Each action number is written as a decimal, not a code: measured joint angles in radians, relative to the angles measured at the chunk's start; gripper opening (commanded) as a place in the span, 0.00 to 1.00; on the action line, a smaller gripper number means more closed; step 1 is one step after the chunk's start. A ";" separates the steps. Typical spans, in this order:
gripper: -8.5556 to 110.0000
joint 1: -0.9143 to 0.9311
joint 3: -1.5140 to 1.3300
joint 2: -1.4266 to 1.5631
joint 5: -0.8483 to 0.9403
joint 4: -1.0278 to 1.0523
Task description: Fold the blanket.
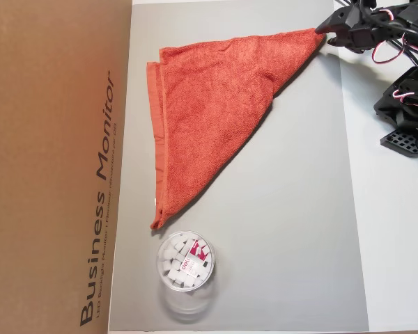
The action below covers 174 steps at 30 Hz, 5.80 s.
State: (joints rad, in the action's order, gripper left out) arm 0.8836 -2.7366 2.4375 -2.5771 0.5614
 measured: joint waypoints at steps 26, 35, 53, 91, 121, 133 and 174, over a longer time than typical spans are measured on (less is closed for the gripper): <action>0.20 -0.012 -0.213 0.000 0.121 -0.341; 0.20 -0.012 -0.225 -0.054 0.175 -0.448; 0.20 -0.012 -0.225 -0.310 0.279 -0.782; 0.21 0.018 -0.052 -0.621 0.347 -0.867; 0.07 0.115 -0.308 -0.318 0.575 -0.865; 0.07 0.118 -0.288 -0.201 0.663 -0.865; 0.07 -0.321 0.183 0.015 0.888 -0.865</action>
State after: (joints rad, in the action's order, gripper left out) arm 0.5630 -2.5541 2.4528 -1.6889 -0.3037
